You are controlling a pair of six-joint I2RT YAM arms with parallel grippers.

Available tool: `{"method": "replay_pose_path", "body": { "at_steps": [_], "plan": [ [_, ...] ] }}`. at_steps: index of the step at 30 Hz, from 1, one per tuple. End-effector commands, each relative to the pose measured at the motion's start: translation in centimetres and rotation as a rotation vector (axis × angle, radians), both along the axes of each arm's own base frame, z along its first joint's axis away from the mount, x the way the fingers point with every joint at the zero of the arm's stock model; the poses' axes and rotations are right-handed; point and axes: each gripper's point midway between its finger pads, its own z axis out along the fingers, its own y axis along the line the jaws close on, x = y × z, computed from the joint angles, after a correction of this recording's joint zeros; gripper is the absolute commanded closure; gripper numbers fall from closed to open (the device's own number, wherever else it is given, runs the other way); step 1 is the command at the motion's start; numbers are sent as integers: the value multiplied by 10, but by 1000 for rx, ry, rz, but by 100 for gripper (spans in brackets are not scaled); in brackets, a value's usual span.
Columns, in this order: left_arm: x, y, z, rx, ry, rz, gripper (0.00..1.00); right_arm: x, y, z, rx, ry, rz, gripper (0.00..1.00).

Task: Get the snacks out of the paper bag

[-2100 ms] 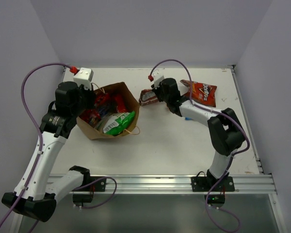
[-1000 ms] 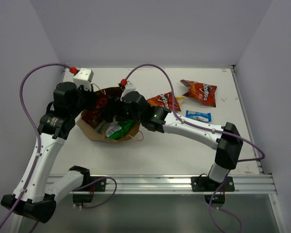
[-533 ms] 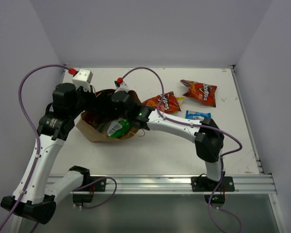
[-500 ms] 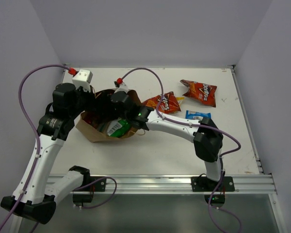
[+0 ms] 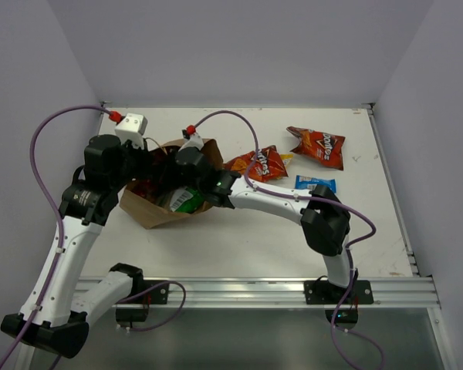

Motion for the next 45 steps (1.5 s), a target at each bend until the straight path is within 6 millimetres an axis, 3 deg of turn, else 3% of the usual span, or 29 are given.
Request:
{"method": "replay_pose_path", "body": {
  "at_steps": [1, 2, 3, 5, 6, 7, 9, 12, 13, 21, 29, 37, 41, 43, 45],
  "plan": [
    [-5, -4, 25, -54, -72, -1, 100, 5, -11, -11, -9, 0, -32, 100],
    [-5, -2, 24, -53, -71, 7, 100, 5, -12, -2, 10, -37, -22, 100],
    [-4, -1, 24, -50, -70, 12, 100, 3, -16, -5, 0, -45, -23, 100],
    [-3, 2, 22, -49, -68, 34, 100, 1, -25, 20, 28, -95, -24, 100],
    [-2, 2, 22, -50, -71, 37, 100, -1, -32, 16, 7, -119, -19, 100],
    [-1, 8, 22, -36, -74, 72, 100, -5, -38, 43, 54, -167, -18, 100],
    [1, 14, 19, -23, -71, 101, 100, -8, -49, 53, 35, -232, -5, 100],
    [5, 25, 13, 7, -68, 165, 100, -19, -67, 103, 65, -367, 22, 100],
    [5, 27, 11, 12, -65, 175, 100, -19, -67, 103, 55, -387, 28, 100],
    [10, 26, 4, -5, -54, 193, 100, -42, -100, 195, 122, -617, 53, 100],
    [14, 23, -2, -16, -35, 192, 100, -67, -105, 257, 174, -774, 157, 100],
    [17, 25, -11, -7, -8, 209, 100, -83, -105, 284, 182, -904, 240, 100],
    [19, 31, -13, 4, -4, 249, 100, -89, -120, 324, 182, -1035, 230, 100],
    [21, 37, -14, 17, -5, 284, 100, -89, -128, 335, 163, -1067, 225, 100],
    [25, 42, -15, 29, -4, 314, 100, -91, -146, 360, 171, -1123, 191, 100]
  ]
}}
